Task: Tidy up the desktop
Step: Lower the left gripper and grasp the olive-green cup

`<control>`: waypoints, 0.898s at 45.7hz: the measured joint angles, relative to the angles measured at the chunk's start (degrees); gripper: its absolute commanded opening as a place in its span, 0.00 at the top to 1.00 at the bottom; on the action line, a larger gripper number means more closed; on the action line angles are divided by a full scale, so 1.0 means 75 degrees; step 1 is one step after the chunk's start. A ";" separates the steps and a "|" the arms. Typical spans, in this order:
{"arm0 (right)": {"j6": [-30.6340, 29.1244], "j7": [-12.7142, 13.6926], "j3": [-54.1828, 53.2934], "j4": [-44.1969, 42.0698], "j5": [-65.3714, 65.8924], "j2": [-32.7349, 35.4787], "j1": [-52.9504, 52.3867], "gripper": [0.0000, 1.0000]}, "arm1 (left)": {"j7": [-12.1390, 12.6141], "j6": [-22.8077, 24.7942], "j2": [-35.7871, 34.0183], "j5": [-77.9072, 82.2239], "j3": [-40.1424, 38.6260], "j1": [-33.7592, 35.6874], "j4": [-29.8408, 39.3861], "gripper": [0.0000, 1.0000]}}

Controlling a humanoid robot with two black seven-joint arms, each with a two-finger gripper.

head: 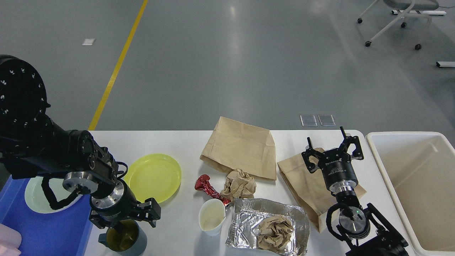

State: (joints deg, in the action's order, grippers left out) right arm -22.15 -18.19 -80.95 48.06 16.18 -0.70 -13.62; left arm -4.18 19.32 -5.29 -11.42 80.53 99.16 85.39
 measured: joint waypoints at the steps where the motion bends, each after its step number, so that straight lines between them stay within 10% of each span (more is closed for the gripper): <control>1: 0.0000 0.0000 0.0000 0.0001 0.0000 0.0000 0.0000 0.00 | 0.0021 -0.0008 0.0017 -0.0004 -0.0011 -0.0082 -0.0063 0.12; 8: 0.0000 0.0000 0.0000 0.0002 0.0000 -0.0002 0.0000 0.00 | 0.0087 -0.0045 0.0156 -0.0011 -0.0098 -0.0624 -0.0566 0.21; 16: 0.0000 0.0000 0.0000 0.0002 0.0001 -0.0004 0.0000 0.00 | 0.0089 -0.0072 0.0270 0.0003 -0.0275 -0.0998 -0.0939 0.60; 27: 0.0000 0.0000 0.0000 0.0002 0.0003 -0.0002 0.0000 0.00 | 0.0100 0.0187 0.0248 0.0057 -0.0255 -0.1014 -0.0957 0.89; 41: 0.0000 0.0000 0.0000 0.0002 0.0005 -0.0005 0.0000 0.00 | 0.0301 0.0310 0.0234 0.0029 -0.0108 -0.0961 -0.0975 1.00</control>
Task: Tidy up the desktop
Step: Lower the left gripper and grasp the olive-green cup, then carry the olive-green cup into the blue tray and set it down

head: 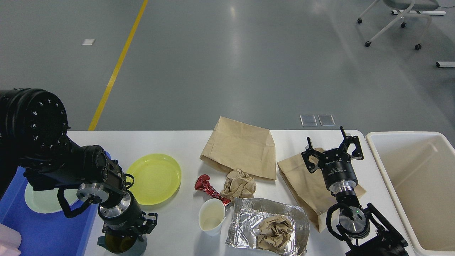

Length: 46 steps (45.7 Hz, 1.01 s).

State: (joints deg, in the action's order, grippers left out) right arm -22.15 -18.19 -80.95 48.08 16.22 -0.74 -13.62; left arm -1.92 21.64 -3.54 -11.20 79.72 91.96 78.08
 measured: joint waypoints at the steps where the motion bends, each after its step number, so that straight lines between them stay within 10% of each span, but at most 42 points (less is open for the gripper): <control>1: 0.0000 0.0000 0.0000 0.0000 0.0000 0.0000 0.0000 0.00 | 0.0019 -0.0009 0.0004 -0.0002 0.0004 0.0004 -0.0008 1.00; 22: 0.0000 0.0000 0.0000 -0.0011 0.0000 0.0000 0.0000 0.00 | 0.0219 0.0175 -0.0074 -0.0011 0.0012 0.0533 0.0198 1.00; 46: 0.0000 0.0000 0.0000 -0.0012 0.0005 0.0005 0.0000 0.00 | 0.0177 0.3544 -0.0574 0.0097 0.0870 0.4637 0.1468 1.00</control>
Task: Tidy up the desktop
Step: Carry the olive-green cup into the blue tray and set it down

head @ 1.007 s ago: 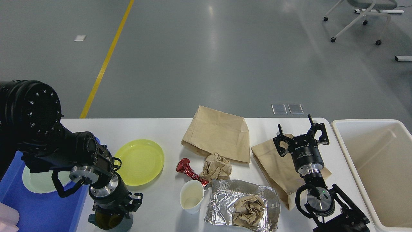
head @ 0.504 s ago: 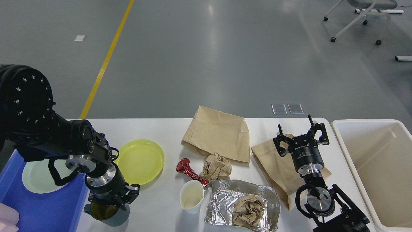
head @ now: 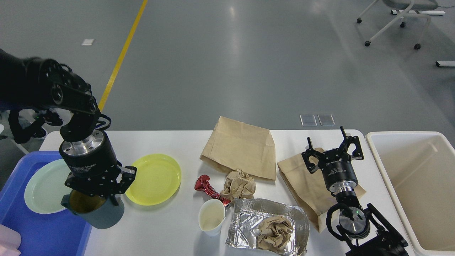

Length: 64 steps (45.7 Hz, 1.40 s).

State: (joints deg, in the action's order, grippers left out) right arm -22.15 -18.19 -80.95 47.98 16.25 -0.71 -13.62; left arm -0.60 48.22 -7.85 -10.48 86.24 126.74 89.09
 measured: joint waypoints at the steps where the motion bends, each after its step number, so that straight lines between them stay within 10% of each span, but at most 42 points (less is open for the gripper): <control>1: 0.0000 0.0000 0.0000 0.0000 0.0000 0.0000 0.0000 0.00 | -0.0008 0.0079 0.0001 0.0010 0.0036 0.0200 0.0076 1.00; 19: 0.0000 0.0000 0.0000 -0.0011 -0.0003 0.0000 -0.0001 0.00 | -0.0092 0.0685 -0.0122 0.0183 0.0417 0.1988 0.0624 1.00; 39: -0.0002 0.0000 0.0000 0.0002 -0.0010 0.0000 -0.0001 0.00 | -0.0474 -0.0030 -0.3250 0.3015 0.0208 -0.1331 -0.1272 1.00; 64: -0.0002 0.0000 0.0000 0.0001 -0.0003 0.0001 0.0000 0.00 | -0.0912 -0.0752 -0.3978 0.4818 -0.1943 -0.5250 -0.3487 1.00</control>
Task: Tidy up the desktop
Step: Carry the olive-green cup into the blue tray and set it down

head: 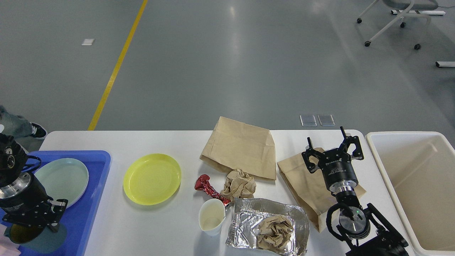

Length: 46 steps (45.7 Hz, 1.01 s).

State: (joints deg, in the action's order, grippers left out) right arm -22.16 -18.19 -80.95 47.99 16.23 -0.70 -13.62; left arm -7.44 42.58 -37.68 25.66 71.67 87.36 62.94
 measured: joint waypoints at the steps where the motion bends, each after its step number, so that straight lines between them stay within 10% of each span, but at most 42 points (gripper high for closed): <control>1: 0.0000 0.0000 0.0000 0.0000 0.0000 0.0000 0.0000 0.00 | 0.0000 -0.0056 0.0006 0.0019 -0.0032 -0.0090 -0.0058 1.00; 33: 0.0003 0.0000 0.0000 -0.0001 -0.0006 -0.0002 0.0005 0.00 | 0.0111 -0.0542 0.0041 0.0407 -0.0637 -0.1023 -0.0304 0.94; 41: 0.0003 0.0000 0.0000 -0.0001 -0.0006 -0.0002 0.0003 0.00 | 0.0110 -0.0791 0.0012 0.0289 -0.0649 -0.1031 -0.0306 0.21; 46: 0.0003 0.0000 0.0000 -0.0001 -0.0006 -0.0002 0.0000 0.00 | 0.0080 -0.1369 0.0032 0.0217 -0.0656 -0.1030 -0.0307 0.09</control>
State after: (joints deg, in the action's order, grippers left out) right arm -22.14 -18.19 -80.95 47.99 16.18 -0.72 -13.62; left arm -6.84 32.31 -37.44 27.29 66.75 79.63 60.64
